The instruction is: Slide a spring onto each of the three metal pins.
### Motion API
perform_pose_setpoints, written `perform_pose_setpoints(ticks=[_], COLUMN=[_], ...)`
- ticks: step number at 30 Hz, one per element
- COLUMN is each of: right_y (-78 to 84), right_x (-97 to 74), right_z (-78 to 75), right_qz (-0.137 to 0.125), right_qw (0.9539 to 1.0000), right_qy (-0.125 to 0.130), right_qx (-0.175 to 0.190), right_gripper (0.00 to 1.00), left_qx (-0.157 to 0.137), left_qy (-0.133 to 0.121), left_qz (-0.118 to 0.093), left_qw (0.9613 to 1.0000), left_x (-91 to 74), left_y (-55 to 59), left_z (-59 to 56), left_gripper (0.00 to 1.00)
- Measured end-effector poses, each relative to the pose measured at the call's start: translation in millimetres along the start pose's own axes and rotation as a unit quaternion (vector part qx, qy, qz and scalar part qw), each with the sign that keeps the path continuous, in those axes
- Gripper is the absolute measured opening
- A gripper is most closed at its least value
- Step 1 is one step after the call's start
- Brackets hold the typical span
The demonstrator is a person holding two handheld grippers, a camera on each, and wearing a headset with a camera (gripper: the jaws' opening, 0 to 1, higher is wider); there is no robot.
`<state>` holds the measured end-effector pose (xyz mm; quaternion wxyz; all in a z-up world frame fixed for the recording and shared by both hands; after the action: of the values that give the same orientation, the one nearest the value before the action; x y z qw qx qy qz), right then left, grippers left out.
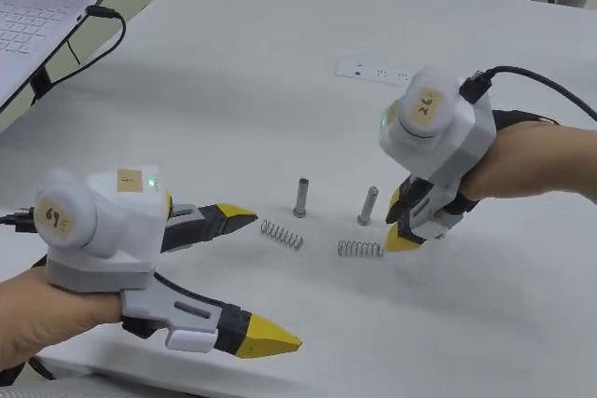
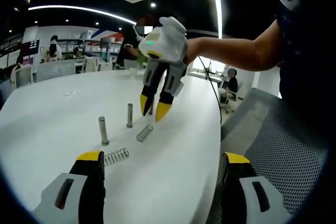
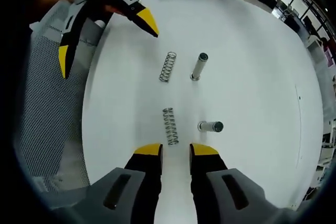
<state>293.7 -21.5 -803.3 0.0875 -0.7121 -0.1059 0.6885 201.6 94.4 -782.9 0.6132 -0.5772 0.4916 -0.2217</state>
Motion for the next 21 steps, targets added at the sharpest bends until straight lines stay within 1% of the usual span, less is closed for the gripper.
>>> perform_pose_setpoints(ticks=[6, 9, 18, 21], right_y=[-4.6, -4.1, -1.8, -2.9], right_x=[6.6, 12.1, 21.0, 23.3], right_z=[5.8, 4.7, 2.8, 3.5], right_qz=[-0.002, 0.000, 0.005, 0.002], right_qw=[1.0000, 1.0000, 0.9999, 0.9999], right_qy=[-0.005, -0.006, -0.006, -0.008], right_qx=[-0.004, -0.005, -0.010, -0.007], right_gripper=[0.16, 0.15, 0.13, 0.13], left_qx=[0.000, 0.000, -0.001, -0.001], left_qy=[0.001, 0.000, -0.001, 0.000], left_qz=[0.001, 0.000, 0.000, 0.000], left_qw=[1.0000, 1.0000, 1.0000, 1.0000], left_x=[-0.4, -0.8, -1.7, -1.6], left_y=[0.4, 0.0, 0.4, 0.2], left_z=[-0.4, -0.3, -0.6, -0.9], left_gripper=[0.89, 0.89, 0.88, 0.88])
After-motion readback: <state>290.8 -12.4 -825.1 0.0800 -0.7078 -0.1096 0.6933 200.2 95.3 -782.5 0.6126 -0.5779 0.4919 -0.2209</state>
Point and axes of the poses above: the centre of the closed fingertips' face, and the gripper's own axes: x roughly forward along the fingers, z roughly to its left, y roughly out of its underside, the point moved 3 cm from there along -x, roughly backward along the fingers, and after that the axes turned 1 degree about z, right-handed, at the moved point
